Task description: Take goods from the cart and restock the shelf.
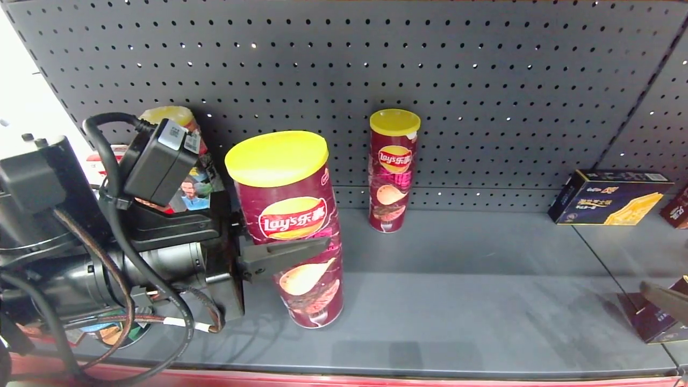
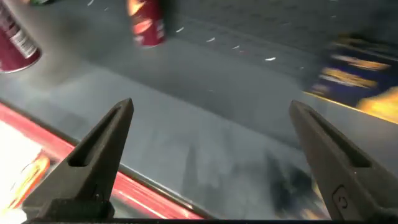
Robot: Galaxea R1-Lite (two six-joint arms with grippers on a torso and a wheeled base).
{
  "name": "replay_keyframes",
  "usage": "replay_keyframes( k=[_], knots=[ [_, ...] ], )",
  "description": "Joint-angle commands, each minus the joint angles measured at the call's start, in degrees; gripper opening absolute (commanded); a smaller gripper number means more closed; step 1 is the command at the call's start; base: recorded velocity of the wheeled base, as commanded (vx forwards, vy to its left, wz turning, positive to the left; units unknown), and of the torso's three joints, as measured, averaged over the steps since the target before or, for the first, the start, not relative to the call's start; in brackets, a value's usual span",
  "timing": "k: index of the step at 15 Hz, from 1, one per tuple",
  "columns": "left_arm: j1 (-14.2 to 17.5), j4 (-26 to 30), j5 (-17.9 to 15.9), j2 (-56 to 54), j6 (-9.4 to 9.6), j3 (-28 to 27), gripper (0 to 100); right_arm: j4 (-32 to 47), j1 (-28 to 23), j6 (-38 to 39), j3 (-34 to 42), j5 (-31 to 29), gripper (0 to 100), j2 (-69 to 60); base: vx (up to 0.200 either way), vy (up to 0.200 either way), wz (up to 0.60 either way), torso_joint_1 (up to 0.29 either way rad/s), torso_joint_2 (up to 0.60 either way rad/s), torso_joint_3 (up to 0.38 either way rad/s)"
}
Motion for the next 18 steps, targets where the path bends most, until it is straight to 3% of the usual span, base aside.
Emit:
replay_keyframes(
  k=[1,7,10,11,14,18],
  knots=[
    [0.43,-0.03,-0.07,0.26,-0.01,0.00,0,-1.88,4.42,0.53,-4.05,0.11,100,11.14,0.000,0.000,0.00,0.000,0.00,0.000],
    [1.23,0.15,0.02,0.26,-0.10,0.18,0,-14.62,5.21,0.35,-11.52,-0.15,100,29.25,0.000,0.000,0.00,0.000,0.00,0.000],
    [1.23,0.23,0.02,0.26,-0.19,-0.09,0,-22.27,5.56,0.71,-14.51,3.80,100,36.54,0.000,0.000,0.00,0.000,0.00,0.000],
    [1.23,0.15,0.02,0.17,-0.19,0.44,0,-28.25,3.10,0.27,-19.61,14.96,100,41.81,0.000,0.000,0.00,0.000,0.00,0.000],
    [2.19,0.06,-0.16,0.08,-0.19,0.44,0,-29.74,2.22,-0.44,-26.55,26.39,100,46.91,0.000,0.000,0.00,0.000,0.00,0.000],
    [2.90,-0.12,-0.33,-0.18,-0.10,0.88,0,-31.76,2.92,-2.81,-27.78,29.73,100,50.78,0.000,0.000,0.00,0.000,0.00,0.000]
  ],
)
